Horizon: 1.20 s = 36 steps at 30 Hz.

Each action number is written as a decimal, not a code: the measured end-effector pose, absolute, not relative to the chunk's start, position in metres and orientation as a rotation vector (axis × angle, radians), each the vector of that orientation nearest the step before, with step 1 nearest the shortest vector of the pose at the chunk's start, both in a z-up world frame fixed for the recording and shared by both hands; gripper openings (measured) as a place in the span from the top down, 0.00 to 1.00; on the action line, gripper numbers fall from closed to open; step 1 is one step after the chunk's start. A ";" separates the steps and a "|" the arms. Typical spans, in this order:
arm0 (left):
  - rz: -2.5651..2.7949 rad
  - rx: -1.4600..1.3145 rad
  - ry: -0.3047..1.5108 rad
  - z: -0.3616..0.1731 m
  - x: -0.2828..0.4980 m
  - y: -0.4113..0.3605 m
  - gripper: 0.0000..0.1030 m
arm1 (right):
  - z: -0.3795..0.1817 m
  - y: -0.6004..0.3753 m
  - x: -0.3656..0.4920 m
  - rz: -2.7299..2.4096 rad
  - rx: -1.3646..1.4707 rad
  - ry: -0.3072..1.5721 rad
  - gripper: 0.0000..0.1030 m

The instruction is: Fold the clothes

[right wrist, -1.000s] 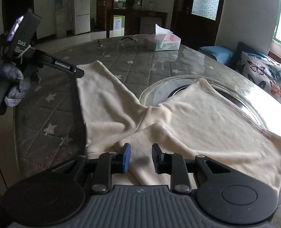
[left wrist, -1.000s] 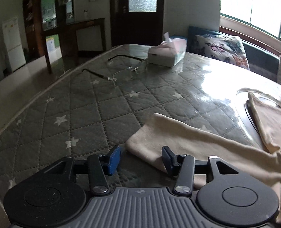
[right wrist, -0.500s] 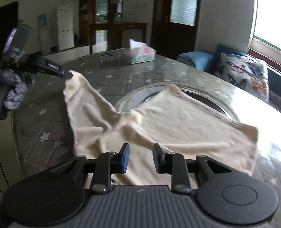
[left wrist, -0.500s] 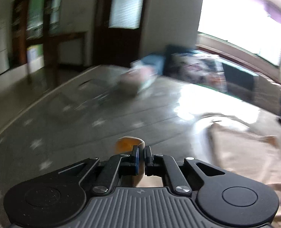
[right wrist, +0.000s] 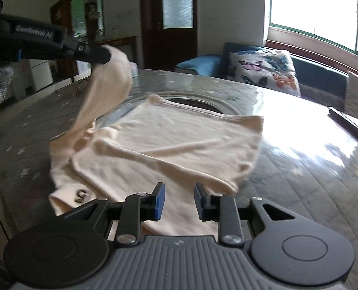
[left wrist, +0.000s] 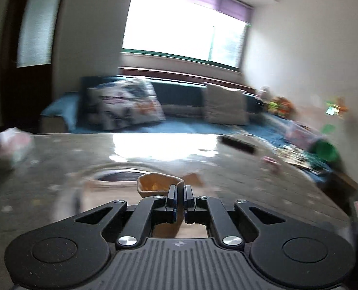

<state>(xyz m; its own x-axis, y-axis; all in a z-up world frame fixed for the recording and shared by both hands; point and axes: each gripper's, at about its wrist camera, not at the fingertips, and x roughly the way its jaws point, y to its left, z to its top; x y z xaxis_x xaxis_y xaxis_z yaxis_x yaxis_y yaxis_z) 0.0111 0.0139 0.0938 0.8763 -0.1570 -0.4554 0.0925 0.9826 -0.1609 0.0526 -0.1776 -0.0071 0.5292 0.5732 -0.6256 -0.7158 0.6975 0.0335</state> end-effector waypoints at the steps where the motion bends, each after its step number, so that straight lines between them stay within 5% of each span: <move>1: -0.166 -0.126 0.491 0.092 0.013 0.005 0.94 | -0.008 -0.185 0.054 0.763 -0.228 0.656 0.75; 12: -0.217 -0.024 0.546 0.074 0.005 0.000 0.76 | -0.016 -0.210 0.060 0.705 -0.166 0.684 0.75; 36: -0.014 0.055 0.745 -0.011 0.014 0.083 0.75 | -0.019 -0.174 0.074 0.740 -0.187 0.704 0.77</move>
